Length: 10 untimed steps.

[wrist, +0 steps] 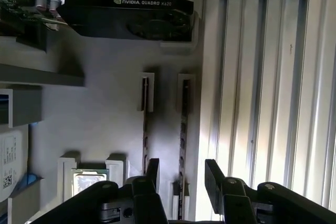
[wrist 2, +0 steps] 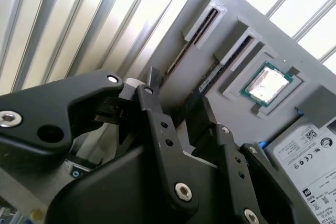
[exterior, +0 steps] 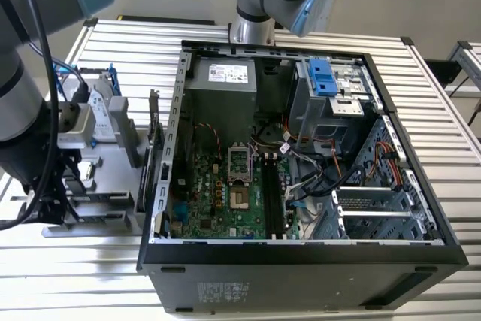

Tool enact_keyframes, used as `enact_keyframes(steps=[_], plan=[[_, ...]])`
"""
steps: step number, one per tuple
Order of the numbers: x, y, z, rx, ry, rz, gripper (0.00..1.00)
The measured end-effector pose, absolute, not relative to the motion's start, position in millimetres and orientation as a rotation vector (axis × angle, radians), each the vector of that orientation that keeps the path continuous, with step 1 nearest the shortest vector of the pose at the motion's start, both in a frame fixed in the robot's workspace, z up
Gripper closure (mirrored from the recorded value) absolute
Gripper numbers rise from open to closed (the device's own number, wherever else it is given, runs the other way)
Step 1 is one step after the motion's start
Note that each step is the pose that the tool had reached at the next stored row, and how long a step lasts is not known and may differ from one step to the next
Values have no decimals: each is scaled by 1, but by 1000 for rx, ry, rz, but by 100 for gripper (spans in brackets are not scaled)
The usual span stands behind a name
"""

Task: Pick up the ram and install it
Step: 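Pick up the ram and move it above insertion slot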

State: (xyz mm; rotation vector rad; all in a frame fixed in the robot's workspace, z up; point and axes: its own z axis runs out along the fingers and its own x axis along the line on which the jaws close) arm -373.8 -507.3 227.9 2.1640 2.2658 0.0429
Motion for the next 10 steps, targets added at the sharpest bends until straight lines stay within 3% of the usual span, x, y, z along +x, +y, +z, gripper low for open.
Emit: enact_keyframes(steps=[10], plan=[[-373,-511,220,2165,2267,41,0]])
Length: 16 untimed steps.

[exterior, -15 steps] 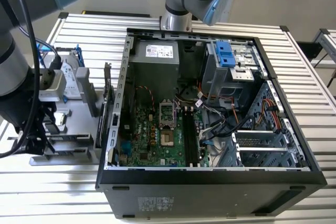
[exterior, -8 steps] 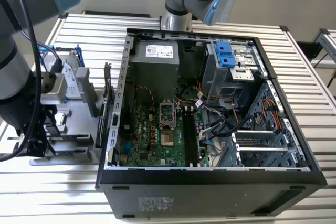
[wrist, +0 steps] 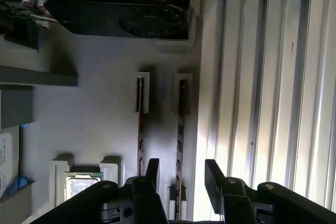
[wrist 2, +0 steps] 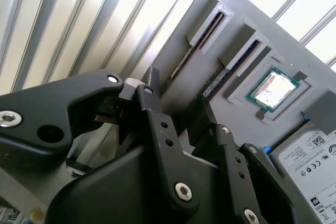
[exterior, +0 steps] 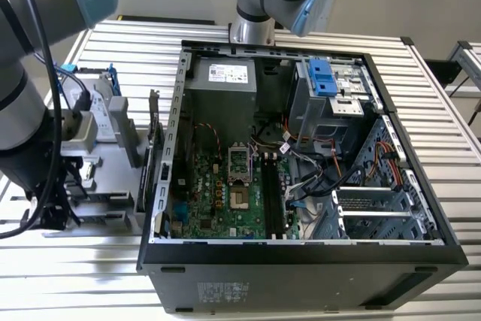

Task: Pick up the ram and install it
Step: 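Pick up the ram and move it above insertion slot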

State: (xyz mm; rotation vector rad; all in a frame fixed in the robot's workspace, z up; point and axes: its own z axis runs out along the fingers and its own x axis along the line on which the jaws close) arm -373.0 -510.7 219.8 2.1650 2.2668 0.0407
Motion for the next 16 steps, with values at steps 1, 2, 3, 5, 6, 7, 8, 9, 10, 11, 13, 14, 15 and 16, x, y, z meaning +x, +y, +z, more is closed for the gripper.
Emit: enact_keyframes(steps=[1,2,3,5,6,7,8,9,10,11,13,14,15,16], plan=[[-373,-511,219,2165,2267,40,0],[-373,-511,218,2165,2267,40,0],[-373,-512,218,2165,2267,40,0],[-373,-512,216,2166,2268,39,0],[-373,-513,215,2166,2268,39,0],[-373,-513,215,2166,2268,38,0],[-373,-513,214,2166,2268,38,0],[-373,-513,213,2166,2268,38,0],[-373,-513,213,2166,2268,37,0],[-373,-513,212,2167,2268,37,0],[-373,-513,212,2167,2269,37,0],[-373,-513,212,2167,2269,37,0],[-373,-513,212,2167,2269,37,0],[-373,-513,212,2167,2268,37,0]])
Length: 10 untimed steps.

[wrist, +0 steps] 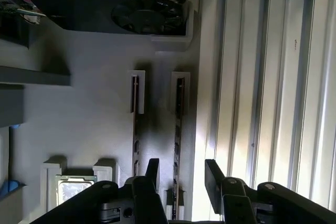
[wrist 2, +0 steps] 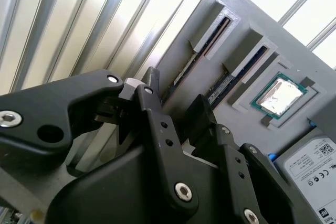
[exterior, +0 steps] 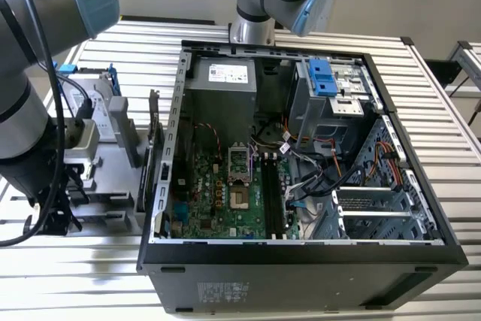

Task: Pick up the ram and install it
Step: 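Pick up the ram and move it above insertion slot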

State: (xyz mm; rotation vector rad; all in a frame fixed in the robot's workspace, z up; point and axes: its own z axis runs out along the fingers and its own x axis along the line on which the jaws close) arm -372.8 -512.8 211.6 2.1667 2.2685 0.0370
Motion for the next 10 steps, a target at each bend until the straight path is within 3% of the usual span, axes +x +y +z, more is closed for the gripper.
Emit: enact_keyframes(steps=[10], plan=[[-373,-513,205,2167,2268,37,0]])
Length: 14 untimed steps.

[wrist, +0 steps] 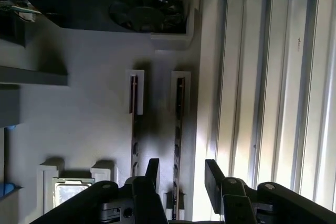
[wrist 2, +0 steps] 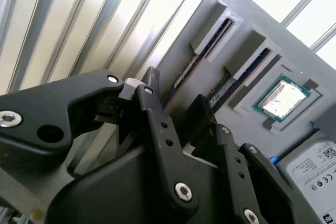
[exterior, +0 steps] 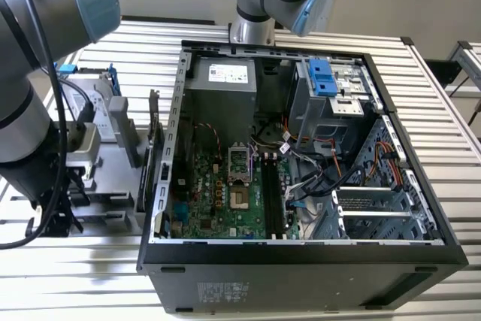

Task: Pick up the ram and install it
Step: 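Pick up the ram and move it above insertion slot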

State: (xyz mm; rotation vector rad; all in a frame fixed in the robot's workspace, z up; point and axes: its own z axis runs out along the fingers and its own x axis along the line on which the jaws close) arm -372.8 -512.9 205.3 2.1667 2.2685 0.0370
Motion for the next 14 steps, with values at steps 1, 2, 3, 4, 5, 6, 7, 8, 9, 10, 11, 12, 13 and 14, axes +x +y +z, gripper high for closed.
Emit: enact_keyframes(steps=[1,2,3,4,5,6,7,8,9,10,11,12,13,14], plan=[[-373,-513,204,2167,2269,37,0],[-373,-513,203,2167,2269,37,0],[-373,-513,202,2167,2269,37,0],[-373,-513,201,2167,2268,37,0],[-373,-513,200,2167,2269,37,0],[-373,-513,199,2167,2269,37,0],[-373,-513,198,2167,2269,37,0],[-373,-513,197,2167,2269,37,0],[-373,-513,197,2167,2269,37,0],[-373,-513,196,2167,2269,37,0],[-373,-513,195,2167,2269,37,0],[-373,-513,194,2167,2269,37,0],[-373,-513,193,2167,2269,37,0],[-373,-513,193,2167,2269,37,0]])
